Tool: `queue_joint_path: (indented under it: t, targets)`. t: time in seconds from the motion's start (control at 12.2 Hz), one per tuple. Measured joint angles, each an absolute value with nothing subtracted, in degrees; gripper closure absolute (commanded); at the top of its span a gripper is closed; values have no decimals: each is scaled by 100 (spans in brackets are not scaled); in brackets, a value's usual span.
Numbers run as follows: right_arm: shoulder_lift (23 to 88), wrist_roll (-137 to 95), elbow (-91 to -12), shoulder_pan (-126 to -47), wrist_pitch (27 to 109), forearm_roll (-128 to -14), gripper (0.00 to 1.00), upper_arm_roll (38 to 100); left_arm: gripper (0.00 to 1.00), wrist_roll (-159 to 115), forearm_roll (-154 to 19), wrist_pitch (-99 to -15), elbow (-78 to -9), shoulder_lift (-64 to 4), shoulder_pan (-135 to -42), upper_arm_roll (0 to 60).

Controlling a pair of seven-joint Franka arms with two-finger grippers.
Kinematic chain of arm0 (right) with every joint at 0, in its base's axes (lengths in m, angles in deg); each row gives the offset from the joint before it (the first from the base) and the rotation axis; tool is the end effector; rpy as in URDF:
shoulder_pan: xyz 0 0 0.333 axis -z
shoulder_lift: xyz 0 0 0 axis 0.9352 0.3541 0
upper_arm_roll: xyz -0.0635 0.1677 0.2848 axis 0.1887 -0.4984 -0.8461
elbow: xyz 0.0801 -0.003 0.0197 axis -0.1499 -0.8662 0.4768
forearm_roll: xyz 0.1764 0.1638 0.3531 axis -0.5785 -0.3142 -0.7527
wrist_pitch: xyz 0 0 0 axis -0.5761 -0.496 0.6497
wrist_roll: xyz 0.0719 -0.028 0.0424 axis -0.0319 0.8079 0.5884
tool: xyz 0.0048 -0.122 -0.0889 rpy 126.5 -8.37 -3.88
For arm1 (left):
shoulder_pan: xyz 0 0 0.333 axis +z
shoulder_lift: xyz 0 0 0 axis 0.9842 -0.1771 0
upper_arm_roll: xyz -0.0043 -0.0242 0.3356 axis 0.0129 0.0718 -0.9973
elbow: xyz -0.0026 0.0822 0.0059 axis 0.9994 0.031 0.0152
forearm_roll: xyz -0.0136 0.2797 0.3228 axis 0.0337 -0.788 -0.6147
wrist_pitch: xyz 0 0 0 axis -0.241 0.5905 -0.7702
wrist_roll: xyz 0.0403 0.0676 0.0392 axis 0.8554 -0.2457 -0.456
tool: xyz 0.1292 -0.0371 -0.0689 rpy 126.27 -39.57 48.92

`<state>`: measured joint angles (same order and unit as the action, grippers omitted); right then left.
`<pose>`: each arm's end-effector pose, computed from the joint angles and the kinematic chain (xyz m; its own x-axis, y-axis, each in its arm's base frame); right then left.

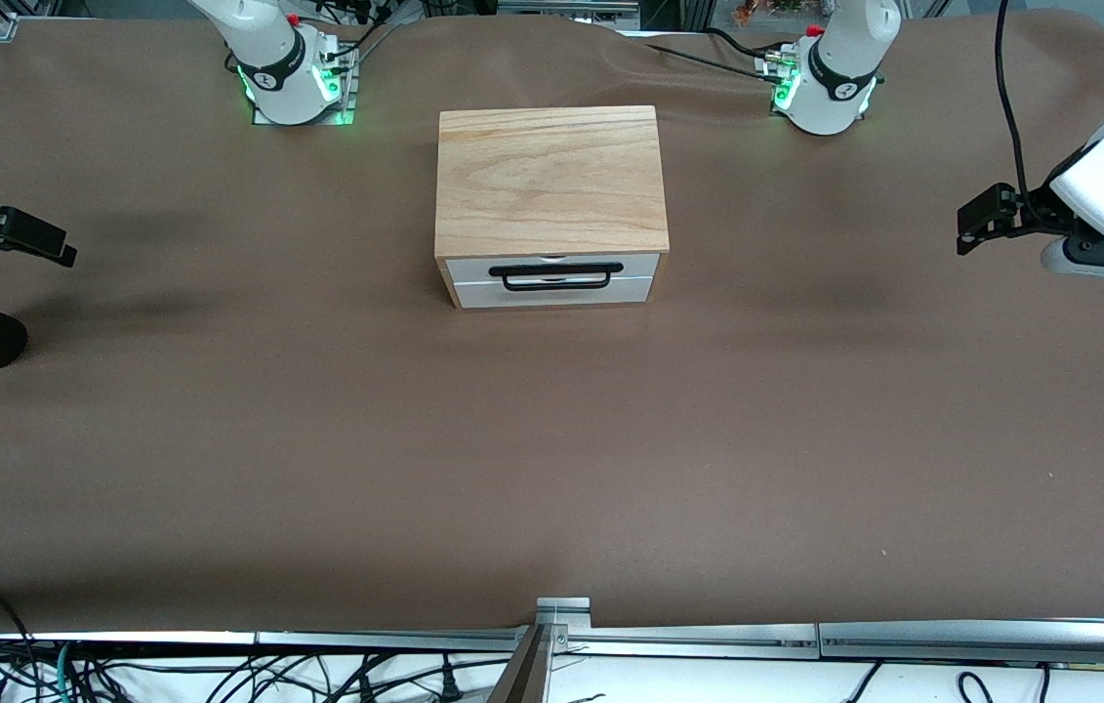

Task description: Pull top drawer with both arms simultaneously

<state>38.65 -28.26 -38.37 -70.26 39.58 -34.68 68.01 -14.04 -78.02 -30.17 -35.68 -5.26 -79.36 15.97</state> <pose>0.6155 -0.0349 0.5712 0.9917 -0.0984 -0.0824 -0.0982 -0.9951 0.0060 0.5909 -0.0320 0.5737 0.9947 -0.0893 -0.0517 -0.0907 -0.9956 -0.0246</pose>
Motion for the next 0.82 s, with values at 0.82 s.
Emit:
queue_joint_path:
  t: [0.82]
  targets:
    - [3865,-2768,-3837,-7058,3966,-3279,0,6756,0,-1655,-7802,-3000,-3567,-527,-7933,1590]
